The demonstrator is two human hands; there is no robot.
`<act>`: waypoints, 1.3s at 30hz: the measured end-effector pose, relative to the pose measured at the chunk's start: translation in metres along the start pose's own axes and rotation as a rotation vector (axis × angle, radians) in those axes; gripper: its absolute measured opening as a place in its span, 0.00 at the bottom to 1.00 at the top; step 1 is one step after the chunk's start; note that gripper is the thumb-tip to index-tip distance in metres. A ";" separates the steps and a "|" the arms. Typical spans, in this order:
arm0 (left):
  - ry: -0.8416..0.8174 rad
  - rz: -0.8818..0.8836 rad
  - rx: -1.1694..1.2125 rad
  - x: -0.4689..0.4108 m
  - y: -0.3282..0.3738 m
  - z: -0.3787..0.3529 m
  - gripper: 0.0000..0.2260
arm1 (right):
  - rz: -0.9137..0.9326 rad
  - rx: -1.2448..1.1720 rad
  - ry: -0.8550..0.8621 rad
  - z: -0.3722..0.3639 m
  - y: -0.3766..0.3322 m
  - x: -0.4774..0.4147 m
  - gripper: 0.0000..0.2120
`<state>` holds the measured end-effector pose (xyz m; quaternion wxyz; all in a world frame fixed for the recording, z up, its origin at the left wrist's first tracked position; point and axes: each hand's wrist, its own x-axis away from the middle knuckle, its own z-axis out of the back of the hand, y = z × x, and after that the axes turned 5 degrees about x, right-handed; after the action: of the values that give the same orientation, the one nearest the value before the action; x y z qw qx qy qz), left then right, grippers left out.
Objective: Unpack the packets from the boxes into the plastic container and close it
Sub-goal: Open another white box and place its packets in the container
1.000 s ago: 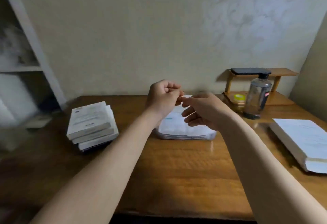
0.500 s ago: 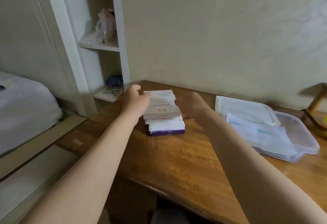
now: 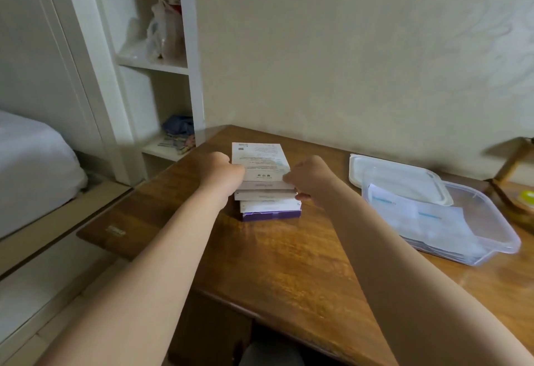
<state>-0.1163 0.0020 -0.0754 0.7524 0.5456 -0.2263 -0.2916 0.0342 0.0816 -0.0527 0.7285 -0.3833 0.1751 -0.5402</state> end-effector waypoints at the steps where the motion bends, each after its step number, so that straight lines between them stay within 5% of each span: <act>1: 0.001 -0.003 0.008 0.000 0.001 0.001 0.06 | -0.008 -0.025 0.007 0.001 0.000 0.001 0.05; 9: -0.035 0.009 0.213 0.014 0.033 -0.001 0.14 | 0.004 -0.337 0.082 0.024 0.009 0.015 0.07; 11: -0.101 0.047 0.361 0.018 0.045 -0.010 0.04 | 0.026 -0.376 0.121 0.041 0.014 0.017 0.08; 15: -0.353 0.150 0.641 0.034 0.068 -0.047 0.13 | 0.077 -0.384 0.145 0.085 0.031 0.020 0.09; 22: -0.557 0.186 0.773 0.058 0.077 -0.140 0.18 | 0.154 -0.004 0.292 0.155 0.090 0.018 0.08; 26: -0.598 0.147 0.750 0.070 0.080 -0.193 0.16 | 0.275 0.379 0.446 0.179 0.122 0.013 0.20; 39: -0.674 0.021 0.708 0.069 0.094 -0.267 0.17 | 0.435 0.388 0.439 0.219 0.167 -0.013 0.08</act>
<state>0.1280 0.1610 -0.0655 0.4086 0.6408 -0.5479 -0.3496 0.2850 0.1946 -0.0383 0.8305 -0.0668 0.2988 -0.4653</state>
